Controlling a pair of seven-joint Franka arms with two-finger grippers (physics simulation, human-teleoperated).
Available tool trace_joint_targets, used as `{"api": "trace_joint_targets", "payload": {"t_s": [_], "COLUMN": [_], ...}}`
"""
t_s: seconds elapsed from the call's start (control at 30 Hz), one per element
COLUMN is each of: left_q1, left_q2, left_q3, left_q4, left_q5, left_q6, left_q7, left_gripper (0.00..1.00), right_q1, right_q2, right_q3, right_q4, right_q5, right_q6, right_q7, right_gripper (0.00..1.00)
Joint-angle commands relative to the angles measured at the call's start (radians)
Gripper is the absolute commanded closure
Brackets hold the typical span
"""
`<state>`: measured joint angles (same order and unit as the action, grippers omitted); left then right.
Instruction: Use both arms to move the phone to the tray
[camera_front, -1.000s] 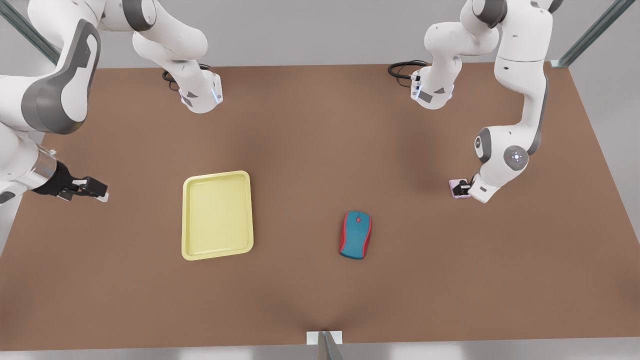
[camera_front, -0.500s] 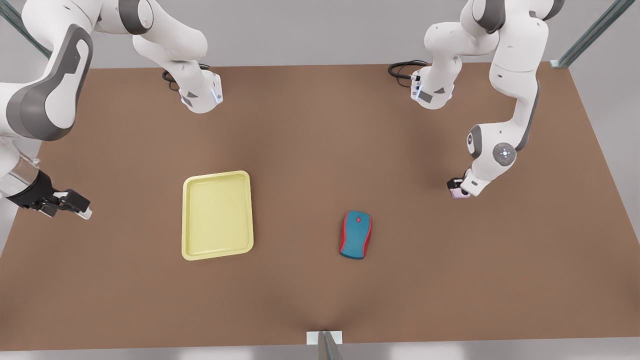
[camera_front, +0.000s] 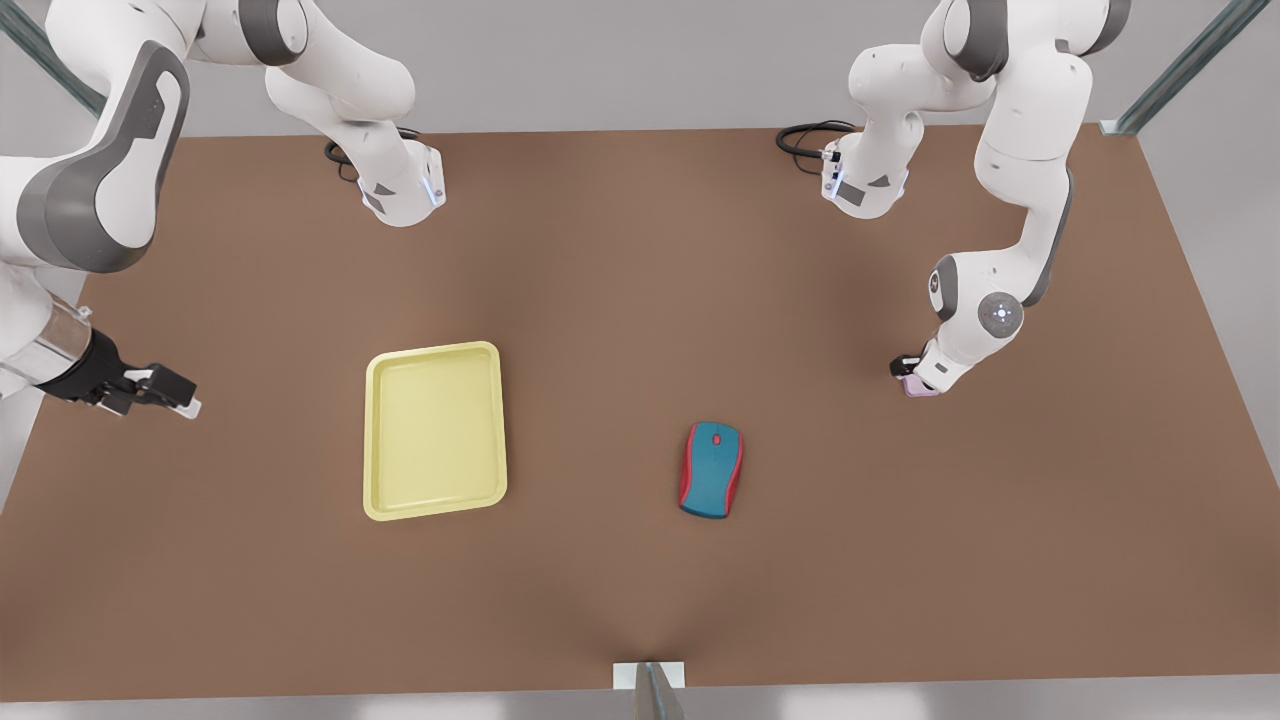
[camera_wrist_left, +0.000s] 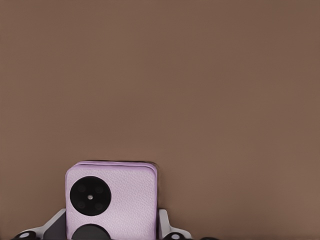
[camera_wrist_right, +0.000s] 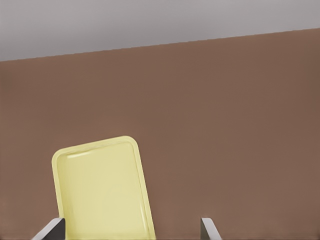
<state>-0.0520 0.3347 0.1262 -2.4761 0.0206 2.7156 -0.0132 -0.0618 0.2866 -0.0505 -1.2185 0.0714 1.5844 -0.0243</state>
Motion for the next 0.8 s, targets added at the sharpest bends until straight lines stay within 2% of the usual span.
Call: {"api": "trace_joint_targets", "payload": {"t_s": [0.0, 0.4, 0.77], "left_q1": [0.001, 0.004, 0.004], "left_q2": [0.0, 0.0, -0.002], "left_q3": [0.0, 0.0, 0.0], "left_q4": [0.0, 0.002, 0.009], "left_q5": [-0.004, -0.002, -0.002], "left_q6": [0.001, 0.001, 0.001], "left_q7": [0.03, 0.032, 0.03], "left_gripper": [0.18, 0.25, 0.27], "right_q1": [0.0, 0.002, 0.002], "right_q2": [-0.001, 0.002, 0.002], "right_q3": [0.0, 0.003, 0.003], "right_q4": [0.001, 0.001, 0.001], "right_q5": [-0.001, -0.001, -0.001], "right_q6": [-0.021, -0.02, -0.02], "right_q7": [-0.002, -0.002, -0.002], "right_gripper": [0.0, 0.0, 0.0]}}
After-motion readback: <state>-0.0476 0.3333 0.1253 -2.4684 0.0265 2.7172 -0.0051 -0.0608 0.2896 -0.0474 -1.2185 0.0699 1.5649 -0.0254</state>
